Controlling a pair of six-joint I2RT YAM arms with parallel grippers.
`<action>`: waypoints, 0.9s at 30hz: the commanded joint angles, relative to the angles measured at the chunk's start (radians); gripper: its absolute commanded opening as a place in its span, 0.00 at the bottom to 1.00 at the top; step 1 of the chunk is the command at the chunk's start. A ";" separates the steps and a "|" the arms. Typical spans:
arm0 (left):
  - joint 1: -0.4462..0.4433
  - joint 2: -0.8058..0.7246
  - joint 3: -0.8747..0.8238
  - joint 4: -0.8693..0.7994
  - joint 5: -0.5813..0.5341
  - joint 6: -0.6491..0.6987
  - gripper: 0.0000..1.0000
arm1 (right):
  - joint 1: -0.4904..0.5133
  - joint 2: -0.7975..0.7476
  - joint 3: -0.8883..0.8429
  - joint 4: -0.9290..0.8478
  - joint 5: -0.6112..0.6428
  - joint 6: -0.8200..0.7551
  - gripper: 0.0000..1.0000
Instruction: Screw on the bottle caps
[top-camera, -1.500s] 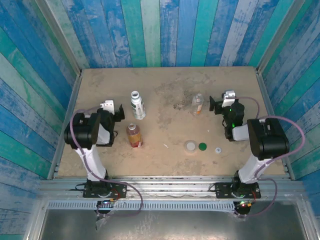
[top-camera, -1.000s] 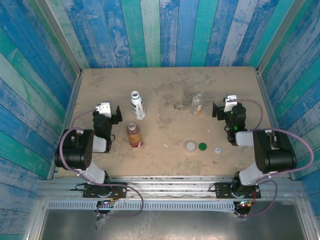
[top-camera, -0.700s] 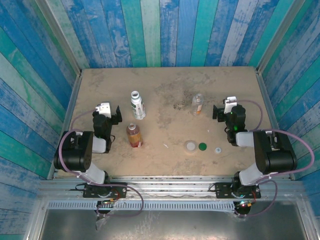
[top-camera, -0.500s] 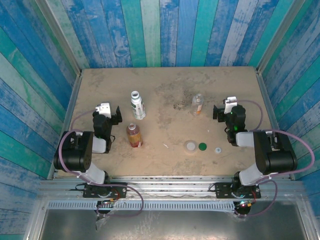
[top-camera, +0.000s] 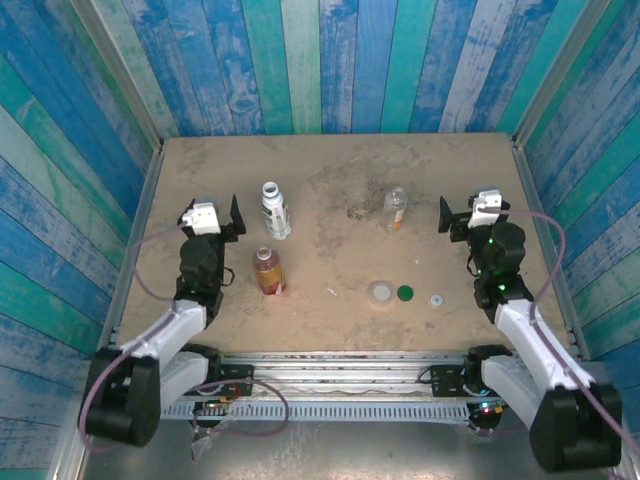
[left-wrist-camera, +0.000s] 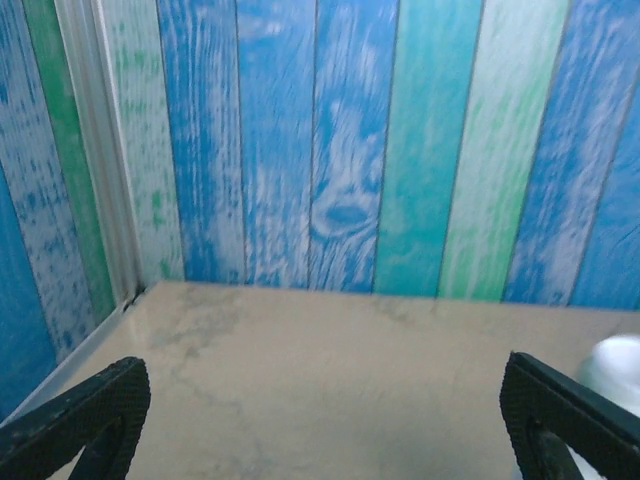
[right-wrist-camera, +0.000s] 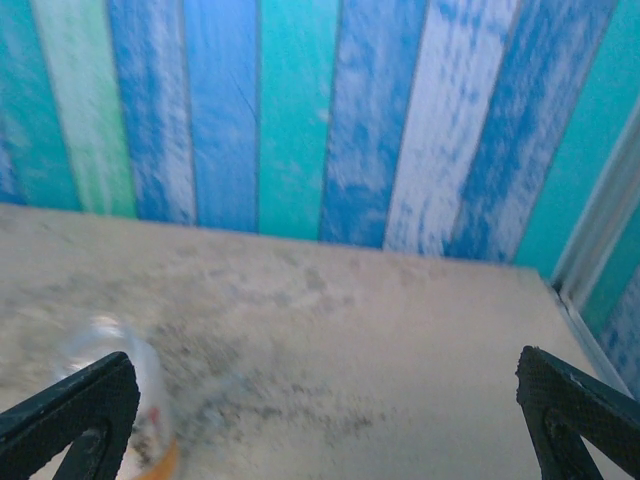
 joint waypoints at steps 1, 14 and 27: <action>-0.070 -0.120 0.028 -0.120 -0.107 -0.025 0.94 | 0.050 -0.087 0.070 -0.223 -0.121 0.001 1.00; -0.179 -0.238 0.442 -0.808 0.417 -0.113 0.94 | 0.576 0.029 0.286 -0.451 -0.309 -0.209 1.00; -0.180 -0.465 0.410 -1.221 0.416 0.206 0.94 | 0.773 0.526 0.496 -0.297 -0.488 -0.306 1.00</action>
